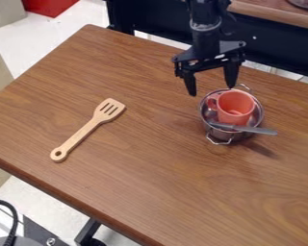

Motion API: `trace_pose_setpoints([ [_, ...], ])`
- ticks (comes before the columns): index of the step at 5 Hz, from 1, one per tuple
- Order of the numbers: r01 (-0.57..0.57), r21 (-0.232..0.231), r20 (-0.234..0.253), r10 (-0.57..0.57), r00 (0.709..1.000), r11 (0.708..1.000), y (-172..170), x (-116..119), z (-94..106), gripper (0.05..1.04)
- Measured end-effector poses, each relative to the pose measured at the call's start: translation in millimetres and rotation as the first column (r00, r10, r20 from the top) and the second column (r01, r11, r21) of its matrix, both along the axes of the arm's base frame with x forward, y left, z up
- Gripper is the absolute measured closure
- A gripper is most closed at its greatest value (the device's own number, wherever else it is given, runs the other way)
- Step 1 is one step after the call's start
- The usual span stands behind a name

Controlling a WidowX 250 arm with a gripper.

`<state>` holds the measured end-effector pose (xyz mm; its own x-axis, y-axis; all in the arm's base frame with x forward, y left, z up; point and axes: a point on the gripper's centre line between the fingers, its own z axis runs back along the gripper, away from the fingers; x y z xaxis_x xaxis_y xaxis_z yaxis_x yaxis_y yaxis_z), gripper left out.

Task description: Take the pink cup from the silver pot and put it in the left side

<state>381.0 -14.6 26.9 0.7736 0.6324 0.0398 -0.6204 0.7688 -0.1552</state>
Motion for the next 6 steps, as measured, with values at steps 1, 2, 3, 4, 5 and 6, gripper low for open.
trace_pose_setpoints([
  [1, -0.030, -0.004, -0.003, 0.030, 1.000, 1.000, -5, 5, -4.4, 0.086],
  [2, -0.060, -0.025, -0.013, 0.059, 0.998, 0.998, -10, 9, -10.1, 0.086],
  [3, -0.083, -0.038, -0.021, 0.082, 0.996, 0.996, -14, 14, -12.3, 0.086],
  [4, -0.099, -0.044, -0.028, 0.098, 0.995, 0.994, -19, 14, -14.0, 0.086],
  [5, -0.081, -0.046, -0.016, 0.080, 0.997, 0.996, -23, 14, -15.7, 0.086],
  [6, -0.063, -0.042, -0.016, 0.063, 0.998, 0.997, -27, 8, -23.4, 0.086],
])
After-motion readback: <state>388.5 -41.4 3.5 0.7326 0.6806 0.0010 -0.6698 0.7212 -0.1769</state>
